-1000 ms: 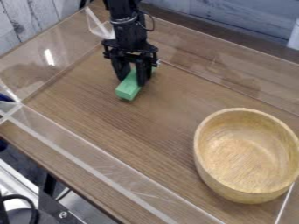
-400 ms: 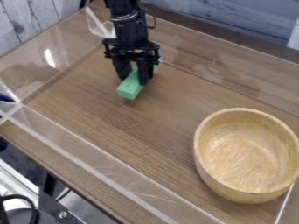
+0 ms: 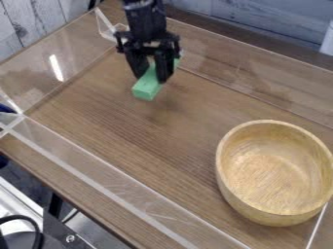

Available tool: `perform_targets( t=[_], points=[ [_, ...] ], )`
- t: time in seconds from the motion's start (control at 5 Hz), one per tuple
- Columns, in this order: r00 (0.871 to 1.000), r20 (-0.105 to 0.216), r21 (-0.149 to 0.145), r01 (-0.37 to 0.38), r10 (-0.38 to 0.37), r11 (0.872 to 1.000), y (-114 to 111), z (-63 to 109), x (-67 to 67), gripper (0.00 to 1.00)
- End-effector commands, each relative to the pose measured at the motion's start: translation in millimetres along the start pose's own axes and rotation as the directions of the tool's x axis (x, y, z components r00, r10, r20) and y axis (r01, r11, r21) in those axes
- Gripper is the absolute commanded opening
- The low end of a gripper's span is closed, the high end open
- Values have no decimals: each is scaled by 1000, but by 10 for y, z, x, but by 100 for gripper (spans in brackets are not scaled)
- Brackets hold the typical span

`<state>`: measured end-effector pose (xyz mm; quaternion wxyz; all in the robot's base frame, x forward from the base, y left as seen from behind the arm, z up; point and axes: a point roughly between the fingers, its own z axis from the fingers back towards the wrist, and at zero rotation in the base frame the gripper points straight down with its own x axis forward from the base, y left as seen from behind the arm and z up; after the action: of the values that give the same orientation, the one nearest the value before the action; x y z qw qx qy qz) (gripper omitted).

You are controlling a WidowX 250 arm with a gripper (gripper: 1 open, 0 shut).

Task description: Put the green block in the brown bowl

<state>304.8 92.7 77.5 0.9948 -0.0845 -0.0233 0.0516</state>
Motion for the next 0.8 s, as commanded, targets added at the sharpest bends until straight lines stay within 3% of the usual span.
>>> perform_targets(
  t=[0.0,0.2,0.4,0.6],
  points=[
    [993,107,-5,58,-57,998,-291,476,82,0],
    [988,120,-42,100,-94,994,-568,679,41,0],
    [981,111,-66,167,-159,984,-998,708,36,0],
    [968,88,-72,243,-237,967,-1454,574,-37,0]
  ],
)
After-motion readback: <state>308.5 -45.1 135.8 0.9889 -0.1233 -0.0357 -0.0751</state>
